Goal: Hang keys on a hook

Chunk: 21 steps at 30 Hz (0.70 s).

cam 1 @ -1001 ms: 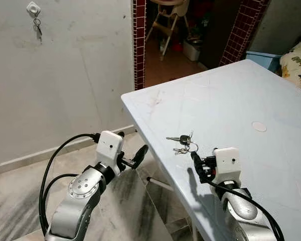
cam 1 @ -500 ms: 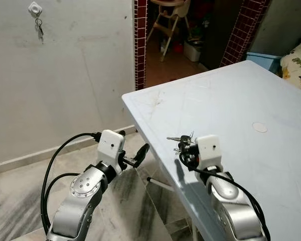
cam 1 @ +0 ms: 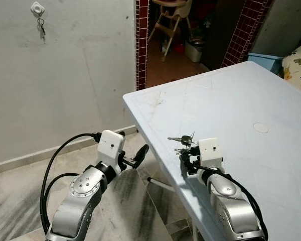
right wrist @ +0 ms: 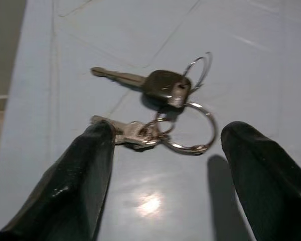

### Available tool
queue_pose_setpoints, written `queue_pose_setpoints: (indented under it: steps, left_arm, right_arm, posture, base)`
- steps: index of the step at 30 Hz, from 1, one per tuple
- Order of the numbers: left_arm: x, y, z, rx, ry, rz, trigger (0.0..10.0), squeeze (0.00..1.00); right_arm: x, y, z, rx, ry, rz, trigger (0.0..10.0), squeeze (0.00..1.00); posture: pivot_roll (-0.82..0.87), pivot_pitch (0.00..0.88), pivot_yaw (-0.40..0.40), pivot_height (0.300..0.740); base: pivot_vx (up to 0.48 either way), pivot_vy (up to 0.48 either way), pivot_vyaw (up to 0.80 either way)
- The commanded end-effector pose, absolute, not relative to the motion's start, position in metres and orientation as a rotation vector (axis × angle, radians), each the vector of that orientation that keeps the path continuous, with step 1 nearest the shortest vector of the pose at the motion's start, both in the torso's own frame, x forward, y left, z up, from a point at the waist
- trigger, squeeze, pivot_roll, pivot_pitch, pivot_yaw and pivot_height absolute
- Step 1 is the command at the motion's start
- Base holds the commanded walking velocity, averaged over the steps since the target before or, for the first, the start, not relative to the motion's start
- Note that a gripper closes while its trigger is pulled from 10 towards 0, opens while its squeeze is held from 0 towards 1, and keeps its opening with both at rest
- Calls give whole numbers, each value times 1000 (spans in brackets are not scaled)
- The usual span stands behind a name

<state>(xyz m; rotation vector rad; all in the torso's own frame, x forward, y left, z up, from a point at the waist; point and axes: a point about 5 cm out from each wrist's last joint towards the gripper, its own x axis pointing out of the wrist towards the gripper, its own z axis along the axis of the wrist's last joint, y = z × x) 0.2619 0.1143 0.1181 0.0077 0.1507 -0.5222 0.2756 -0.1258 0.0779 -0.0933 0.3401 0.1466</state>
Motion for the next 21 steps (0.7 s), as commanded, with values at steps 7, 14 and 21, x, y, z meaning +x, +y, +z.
queue_pose_setpoints:
  steps: [7, 14, 21]
  left_arm:
    - [262, 114, 121, 6, 153, -515, 10000, 0]
    - [262, 114, 122, 1, 156, -512, 10000, 0]
    - [262, 114, 122, -1, 158, -510, 10000, 0]
  right_arm:
    - [283, -123, 84, -68, 327, 138, 10000, 0]
    - [287, -122, 82, -83, 346, 97, 9490, 0]
    - [283, -125, 74, -89, 396, 78, 0, 0]
  posture:
    - [93, 0, -44, 740]
    - [101, 0, -46, 740]
    - [101, 0, -46, 740]
  base:
    - [0, 0, 0]
    - [0, 0, 0]
    - [0, 0, 0]
